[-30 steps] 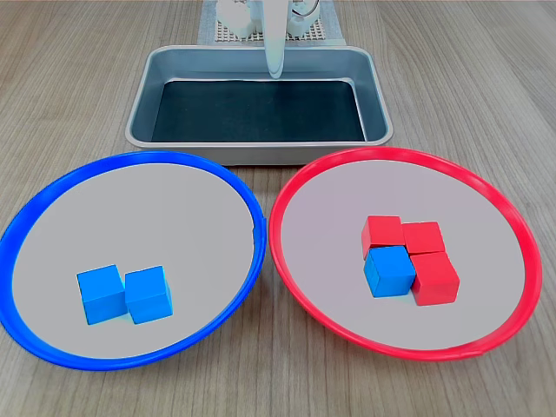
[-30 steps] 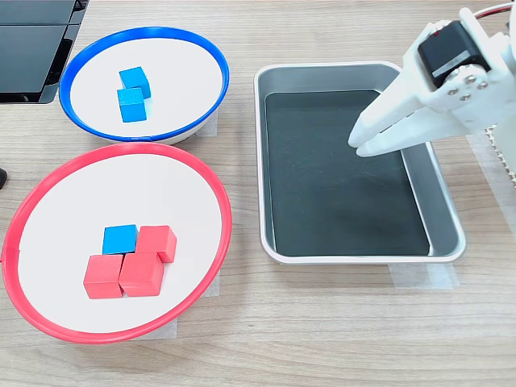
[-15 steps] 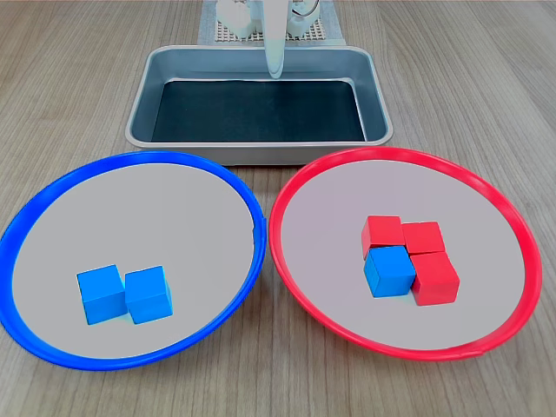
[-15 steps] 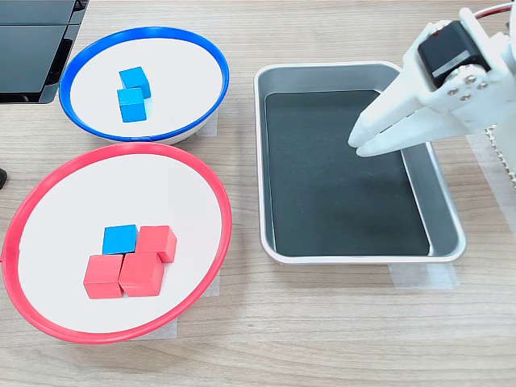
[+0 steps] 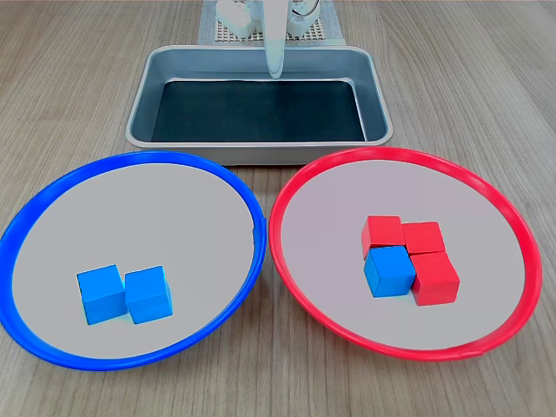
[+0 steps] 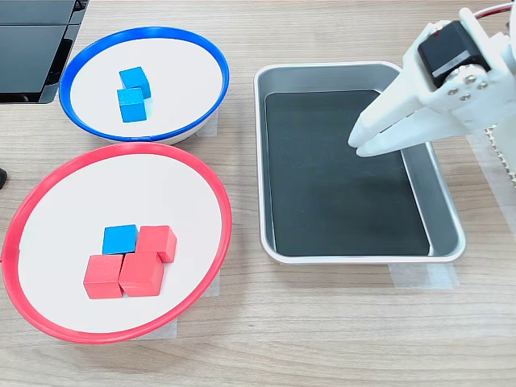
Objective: Relocate any blue block in the red dish to the blue dish, correcting any misplacements.
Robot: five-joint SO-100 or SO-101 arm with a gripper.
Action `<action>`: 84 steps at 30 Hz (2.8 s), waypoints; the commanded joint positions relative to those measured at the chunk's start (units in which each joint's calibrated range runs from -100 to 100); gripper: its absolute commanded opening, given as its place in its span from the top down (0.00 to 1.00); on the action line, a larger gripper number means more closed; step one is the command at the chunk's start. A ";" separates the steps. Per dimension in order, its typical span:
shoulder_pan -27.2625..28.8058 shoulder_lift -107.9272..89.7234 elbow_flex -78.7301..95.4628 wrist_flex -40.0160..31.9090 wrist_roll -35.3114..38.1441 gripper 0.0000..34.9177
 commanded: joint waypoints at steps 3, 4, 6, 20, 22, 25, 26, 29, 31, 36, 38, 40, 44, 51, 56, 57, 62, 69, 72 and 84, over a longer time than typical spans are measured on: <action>0.43 -0.17 -0.19 0.00 -0.20 1.00; 0.43 -0.17 -0.19 0.00 -0.20 1.00; 0.43 -0.17 -0.19 0.00 -0.20 1.00; 0.43 -0.17 -0.19 0.00 -0.20 1.00; 0.43 -0.17 -0.19 0.00 -0.20 1.00; 0.43 -0.17 -0.19 0.00 -0.20 1.00; 0.43 -0.17 -0.19 0.00 -0.20 1.00; 0.43 -0.17 -0.19 0.00 -0.20 1.00; 0.43 -0.17 -0.19 0.00 -0.20 1.00; 0.43 -0.17 -0.19 0.00 -0.20 1.00; 0.43 -0.17 -0.19 0.00 -0.20 1.00; 0.43 -0.17 -0.19 0.00 -0.20 1.00; 0.43 -0.17 -0.19 0.00 -0.15 1.00; 1.18 1.45 -0.47 -5.28 3.32 1.00; 0.80 10.75 -8.02 -12.71 4.44 1.00; 0.62 13.56 -10.02 -14.11 4.44 1.00; 0.33 31.64 -24.50 -18.41 4.93 1.00; 0.33 58.68 -52.72 -13.78 5.03 1.00; 0.43 67.04 -62.55 -10.15 4.93 1.00; 0.71 91.51 -88.59 -6.03 0.00 0.93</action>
